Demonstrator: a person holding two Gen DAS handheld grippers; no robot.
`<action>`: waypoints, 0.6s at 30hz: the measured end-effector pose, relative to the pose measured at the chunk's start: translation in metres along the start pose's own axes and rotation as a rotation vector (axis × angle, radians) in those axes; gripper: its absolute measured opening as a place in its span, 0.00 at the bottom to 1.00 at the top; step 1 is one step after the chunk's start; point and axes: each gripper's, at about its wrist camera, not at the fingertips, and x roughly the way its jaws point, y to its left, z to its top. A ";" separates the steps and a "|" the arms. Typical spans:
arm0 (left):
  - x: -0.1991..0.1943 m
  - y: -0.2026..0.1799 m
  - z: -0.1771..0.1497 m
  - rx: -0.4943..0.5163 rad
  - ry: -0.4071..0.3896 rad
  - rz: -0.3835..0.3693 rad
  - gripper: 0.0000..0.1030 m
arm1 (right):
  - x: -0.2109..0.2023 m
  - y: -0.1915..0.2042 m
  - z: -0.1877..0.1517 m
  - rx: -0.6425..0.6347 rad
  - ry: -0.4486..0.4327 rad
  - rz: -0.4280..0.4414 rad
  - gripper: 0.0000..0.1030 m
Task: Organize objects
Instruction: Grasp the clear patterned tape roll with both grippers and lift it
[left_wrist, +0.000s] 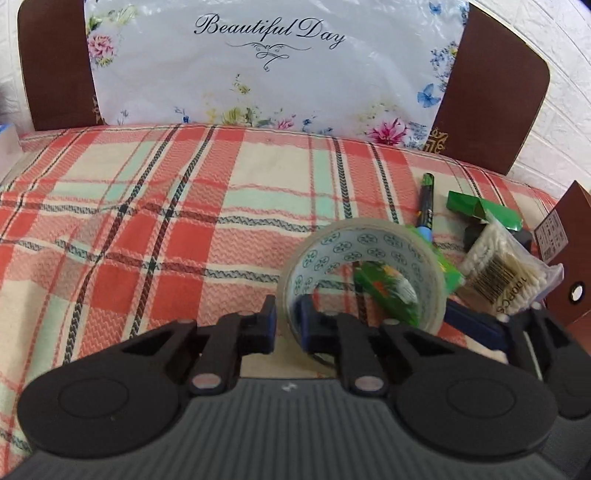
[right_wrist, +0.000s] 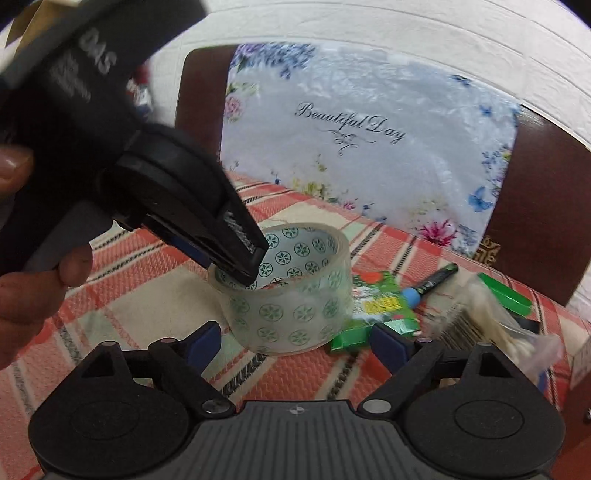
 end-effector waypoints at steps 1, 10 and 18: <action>-0.006 -0.004 0.000 0.016 -0.010 0.014 0.12 | 0.004 0.003 0.001 -0.012 0.001 -0.010 0.76; -0.084 -0.058 0.015 0.118 -0.153 -0.053 0.11 | -0.049 -0.014 0.009 0.072 -0.087 -0.027 0.74; -0.118 -0.176 0.013 0.305 -0.236 -0.148 0.11 | -0.137 -0.066 -0.011 0.104 -0.214 -0.225 0.74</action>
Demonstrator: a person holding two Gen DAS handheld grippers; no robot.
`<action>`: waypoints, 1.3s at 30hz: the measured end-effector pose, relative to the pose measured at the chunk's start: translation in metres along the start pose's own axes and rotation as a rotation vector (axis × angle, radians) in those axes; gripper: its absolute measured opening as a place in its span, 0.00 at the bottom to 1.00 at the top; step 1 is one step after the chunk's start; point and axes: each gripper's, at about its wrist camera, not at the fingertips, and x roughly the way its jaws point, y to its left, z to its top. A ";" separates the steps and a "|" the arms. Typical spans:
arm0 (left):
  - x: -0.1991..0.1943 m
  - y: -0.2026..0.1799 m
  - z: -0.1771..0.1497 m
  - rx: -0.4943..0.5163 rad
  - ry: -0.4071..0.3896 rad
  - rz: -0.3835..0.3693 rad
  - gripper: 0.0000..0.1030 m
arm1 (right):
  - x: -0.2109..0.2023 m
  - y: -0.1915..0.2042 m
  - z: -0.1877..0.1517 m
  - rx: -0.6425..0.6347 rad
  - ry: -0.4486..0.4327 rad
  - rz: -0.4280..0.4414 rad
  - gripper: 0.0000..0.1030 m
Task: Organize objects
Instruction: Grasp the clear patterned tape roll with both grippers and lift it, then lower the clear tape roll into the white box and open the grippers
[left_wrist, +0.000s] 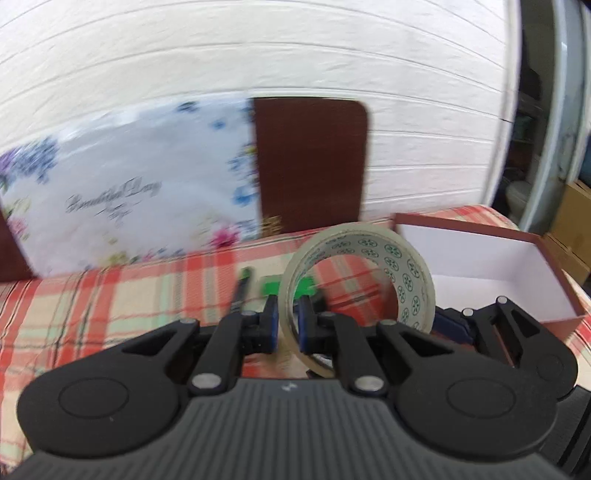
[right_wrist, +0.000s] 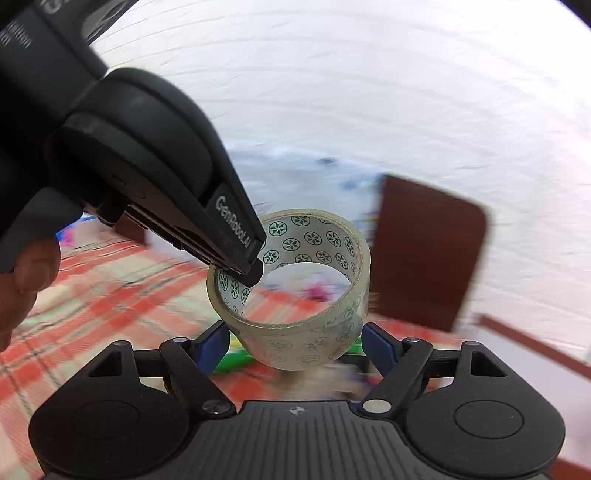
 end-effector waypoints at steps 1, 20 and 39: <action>0.003 -0.015 0.003 0.023 -0.001 -0.017 0.11 | -0.007 -0.011 -0.003 0.008 -0.003 -0.028 0.74; 0.080 -0.179 0.025 0.253 0.067 -0.118 0.16 | -0.034 -0.162 -0.063 0.259 0.083 -0.280 0.74; 0.055 -0.138 0.020 0.205 0.040 -0.050 0.25 | -0.029 -0.110 -0.034 0.198 -0.005 -0.302 0.84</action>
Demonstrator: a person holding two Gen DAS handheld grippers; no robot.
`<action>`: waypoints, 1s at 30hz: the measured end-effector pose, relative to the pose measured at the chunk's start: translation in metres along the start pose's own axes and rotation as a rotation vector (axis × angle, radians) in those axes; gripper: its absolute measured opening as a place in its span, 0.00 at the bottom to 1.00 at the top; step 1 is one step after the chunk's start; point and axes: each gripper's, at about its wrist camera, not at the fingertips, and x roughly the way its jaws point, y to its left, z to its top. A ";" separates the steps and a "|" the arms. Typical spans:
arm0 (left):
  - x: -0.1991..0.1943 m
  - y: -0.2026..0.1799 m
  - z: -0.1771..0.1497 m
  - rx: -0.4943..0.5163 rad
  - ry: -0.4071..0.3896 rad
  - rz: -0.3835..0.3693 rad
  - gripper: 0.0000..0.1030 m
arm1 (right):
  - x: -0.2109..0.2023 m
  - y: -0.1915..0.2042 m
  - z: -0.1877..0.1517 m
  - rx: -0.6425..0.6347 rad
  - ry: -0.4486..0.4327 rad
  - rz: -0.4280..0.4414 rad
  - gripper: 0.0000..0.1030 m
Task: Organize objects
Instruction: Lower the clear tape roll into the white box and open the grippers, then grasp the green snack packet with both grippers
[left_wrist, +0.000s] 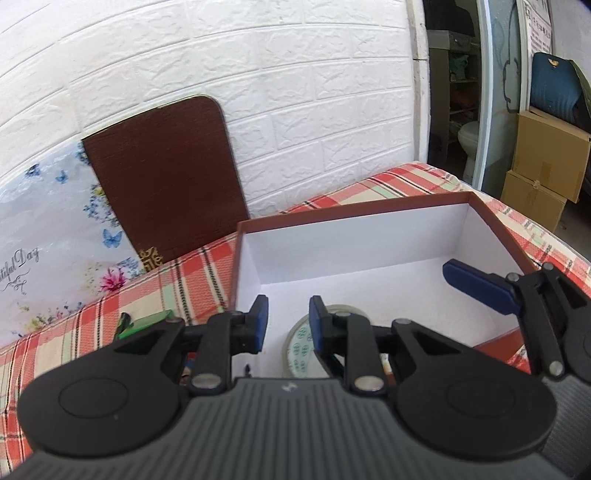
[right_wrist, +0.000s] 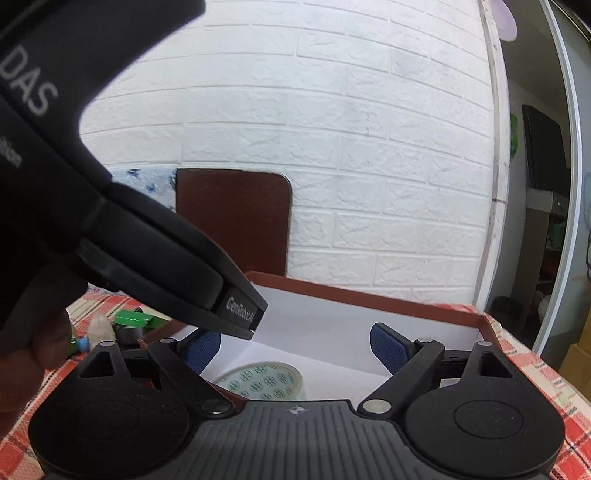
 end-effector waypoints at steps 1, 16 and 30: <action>-0.002 0.005 -0.002 -0.009 -0.002 0.006 0.26 | -0.001 0.007 0.002 -0.009 -0.006 0.004 0.85; -0.022 0.196 -0.093 -0.336 0.064 0.137 0.37 | -0.007 0.129 -0.008 -0.180 -0.002 0.294 0.77; 0.045 0.284 -0.135 -0.517 0.123 0.055 0.82 | 0.077 0.265 -0.041 -0.238 0.228 0.531 0.71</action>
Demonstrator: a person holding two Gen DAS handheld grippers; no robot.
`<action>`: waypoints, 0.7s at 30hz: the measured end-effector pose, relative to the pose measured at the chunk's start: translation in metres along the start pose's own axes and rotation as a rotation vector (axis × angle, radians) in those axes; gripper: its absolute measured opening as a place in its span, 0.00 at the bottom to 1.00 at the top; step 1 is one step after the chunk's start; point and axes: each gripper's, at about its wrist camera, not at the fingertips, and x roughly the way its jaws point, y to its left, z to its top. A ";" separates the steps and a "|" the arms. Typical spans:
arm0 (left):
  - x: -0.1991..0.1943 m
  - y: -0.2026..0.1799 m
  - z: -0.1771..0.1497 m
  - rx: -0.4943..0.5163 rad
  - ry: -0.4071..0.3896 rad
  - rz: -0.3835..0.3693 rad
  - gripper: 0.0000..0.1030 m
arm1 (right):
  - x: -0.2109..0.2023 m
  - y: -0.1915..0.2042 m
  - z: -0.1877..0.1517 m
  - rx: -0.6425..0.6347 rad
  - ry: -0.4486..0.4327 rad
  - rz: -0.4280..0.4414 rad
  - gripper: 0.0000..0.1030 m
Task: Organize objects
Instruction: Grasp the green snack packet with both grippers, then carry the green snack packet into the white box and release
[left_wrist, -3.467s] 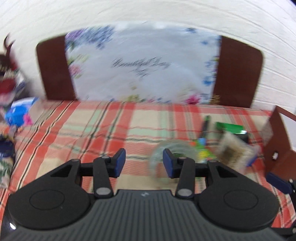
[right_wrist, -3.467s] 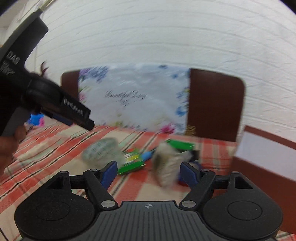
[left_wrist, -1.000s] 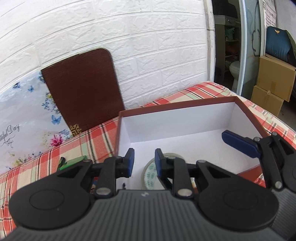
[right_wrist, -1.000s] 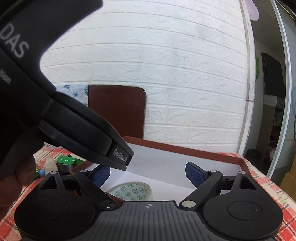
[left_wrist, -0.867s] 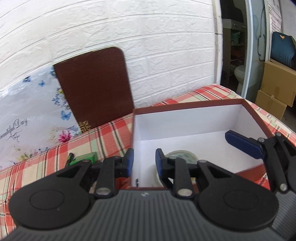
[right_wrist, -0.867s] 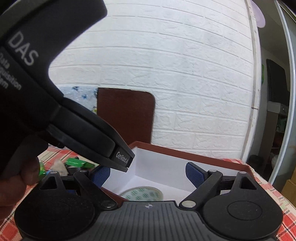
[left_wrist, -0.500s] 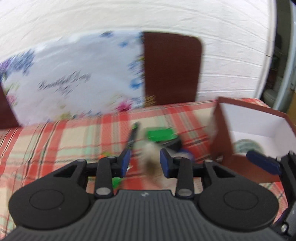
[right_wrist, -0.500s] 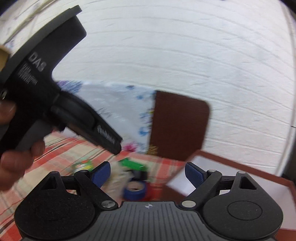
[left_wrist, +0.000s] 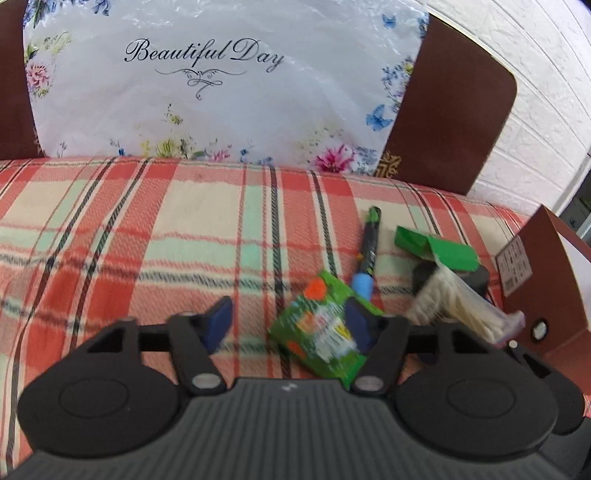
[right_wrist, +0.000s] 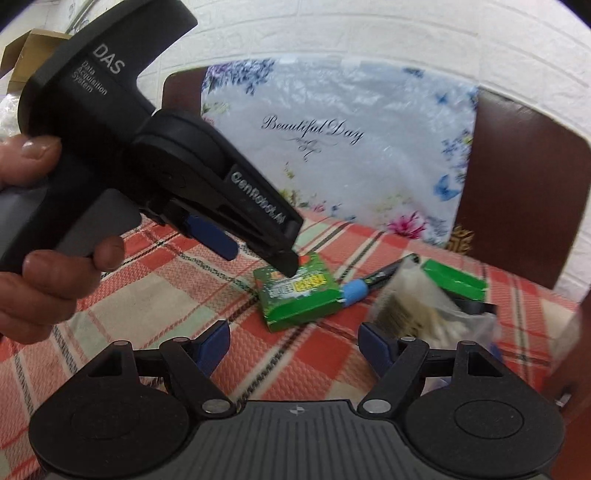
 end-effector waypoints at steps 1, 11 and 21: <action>0.004 0.004 0.002 -0.003 -0.009 -0.004 0.88 | 0.006 0.000 0.003 -0.006 0.006 -0.004 0.72; 0.012 0.018 -0.014 -0.093 0.014 -0.182 0.38 | 0.048 -0.003 0.014 -0.032 0.050 -0.026 0.60; -0.067 -0.071 0.003 0.080 -0.121 -0.265 0.36 | -0.047 -0.028 0.010 0.044 -0.143 -0.143 0.60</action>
